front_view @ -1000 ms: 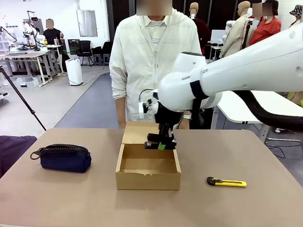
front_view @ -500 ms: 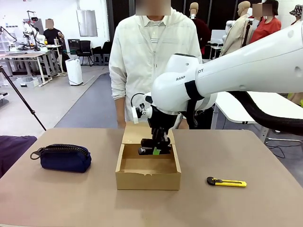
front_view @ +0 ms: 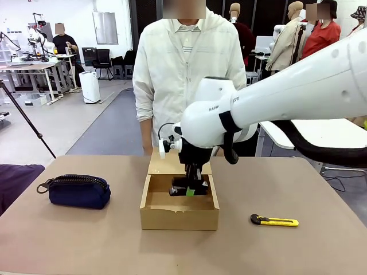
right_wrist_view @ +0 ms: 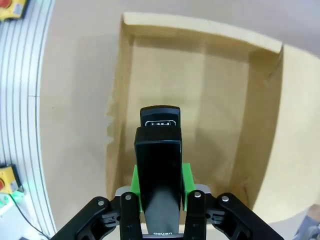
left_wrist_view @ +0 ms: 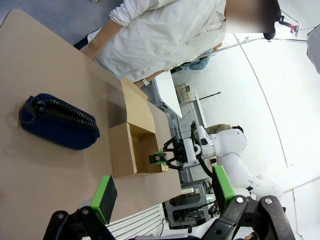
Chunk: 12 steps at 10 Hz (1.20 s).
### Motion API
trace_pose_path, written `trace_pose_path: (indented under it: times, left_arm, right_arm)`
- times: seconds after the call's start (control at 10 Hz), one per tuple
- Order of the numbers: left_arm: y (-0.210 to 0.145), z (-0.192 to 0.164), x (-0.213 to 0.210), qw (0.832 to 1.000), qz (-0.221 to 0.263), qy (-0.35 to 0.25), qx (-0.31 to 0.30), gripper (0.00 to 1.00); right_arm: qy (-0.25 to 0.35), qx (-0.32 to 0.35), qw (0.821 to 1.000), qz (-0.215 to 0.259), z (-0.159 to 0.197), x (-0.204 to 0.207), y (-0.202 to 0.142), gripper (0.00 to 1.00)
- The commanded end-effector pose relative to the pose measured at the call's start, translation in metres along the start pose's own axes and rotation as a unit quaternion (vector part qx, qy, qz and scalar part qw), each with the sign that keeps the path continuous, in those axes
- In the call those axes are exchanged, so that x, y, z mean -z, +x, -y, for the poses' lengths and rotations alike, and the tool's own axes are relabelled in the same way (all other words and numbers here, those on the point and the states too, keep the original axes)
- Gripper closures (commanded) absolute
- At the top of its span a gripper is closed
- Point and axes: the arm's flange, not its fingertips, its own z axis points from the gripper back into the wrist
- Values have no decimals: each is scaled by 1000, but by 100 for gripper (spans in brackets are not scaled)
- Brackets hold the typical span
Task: Pack the items into the box.
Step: Pick up the item specified by the human and place it in the Mailer Box.
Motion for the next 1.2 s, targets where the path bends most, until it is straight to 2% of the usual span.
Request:
trace_pose_path:
  times: [0.0,0.2,0.5,0.6,0.7,1.1]
  left_arm:
    - [2,0,1,1000,6,-12,9,0]
    - [2,0,1,1000,6,-12,9,0]
    - [2,0,1,1000,6,-12,9,0]
    - [2,0,1,1000,6,-12,9,0]
    - [2,0,1,1000,6,-12,9,0]
    - [2,0,1,1000,6,-12,9,0]
  right_arm:
    - [-6,70,997,-43,3,13,5,100]
    - [-1,48,999,-13,8,32,8,100]
    - [15,50,999,-4,15,41,8,100]
    - [18,54,998,-5,15,41,7,45]
    - [18,56,998,-8,15,42,8,0]
    - [18,56,998,-10,16,43,10,0]
